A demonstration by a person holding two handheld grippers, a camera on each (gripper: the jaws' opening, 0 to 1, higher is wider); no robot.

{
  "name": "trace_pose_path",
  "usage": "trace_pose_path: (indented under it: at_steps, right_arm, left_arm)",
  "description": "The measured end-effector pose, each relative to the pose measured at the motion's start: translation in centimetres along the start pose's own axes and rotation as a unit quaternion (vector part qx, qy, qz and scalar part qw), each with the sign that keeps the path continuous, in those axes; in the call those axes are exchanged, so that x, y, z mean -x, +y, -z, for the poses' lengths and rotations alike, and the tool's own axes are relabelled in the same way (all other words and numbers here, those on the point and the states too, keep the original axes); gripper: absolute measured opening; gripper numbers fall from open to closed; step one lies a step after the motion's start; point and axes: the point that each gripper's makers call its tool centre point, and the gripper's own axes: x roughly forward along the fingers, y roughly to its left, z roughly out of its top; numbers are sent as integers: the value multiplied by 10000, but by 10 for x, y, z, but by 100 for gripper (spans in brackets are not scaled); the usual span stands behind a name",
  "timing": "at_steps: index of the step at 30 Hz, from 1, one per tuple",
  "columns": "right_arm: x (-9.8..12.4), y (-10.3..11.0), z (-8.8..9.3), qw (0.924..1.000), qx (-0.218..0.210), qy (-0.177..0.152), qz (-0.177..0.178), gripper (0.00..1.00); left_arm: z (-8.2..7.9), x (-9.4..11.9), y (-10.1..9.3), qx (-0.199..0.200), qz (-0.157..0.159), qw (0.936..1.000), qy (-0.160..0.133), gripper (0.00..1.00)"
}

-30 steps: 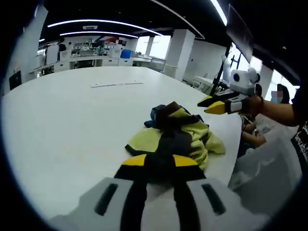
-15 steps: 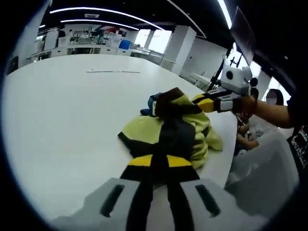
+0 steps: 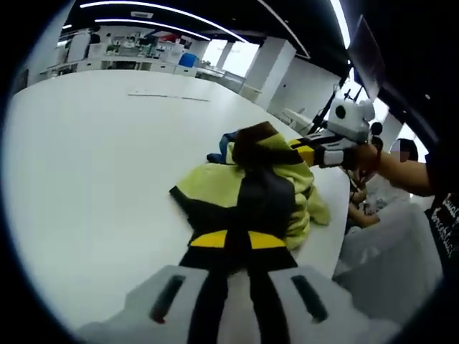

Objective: Fold the garment on the visible template until the final outline fits inside the template.

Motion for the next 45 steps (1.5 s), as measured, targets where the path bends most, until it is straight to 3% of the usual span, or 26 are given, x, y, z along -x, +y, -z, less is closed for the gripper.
trace_pose_path:
  at_steps: [7,13,20,31,38,41,45]
  right_arm:
    - [-1,1,-1,10000,2,3,26,2]
    - [0,1,-1,10000,26,10,52,0]
    - [0,1,-2,9999,71,-14,94,0]
    - [17,8,-19,9992,-96,-379,56,0]
    - [36,-3,-37,9954,-579,-752,127,0]
    - [46,-12,-48,9923,-723,-976,258,0]
    - [60,-34,-59,9866,-889,-1144,746,0]
  left_arm:
    - [11,-6,2,-623,-439,9967,269,9]
    - [15,-9,-4,-883,-354,9947,392,0]
    - [12,-4,-6,-801,-388,9951,420,0]
    - [-26,27,-10,-949,-744,9926,-160,0]
    - [-66,44,-4,-1046,-1008,9873,-646,0]
    - [-85,50,-2,-1143,-1140,9833,-846,0]
    - [-107,55,-2,-1199,-1203,9793,-1104,0]
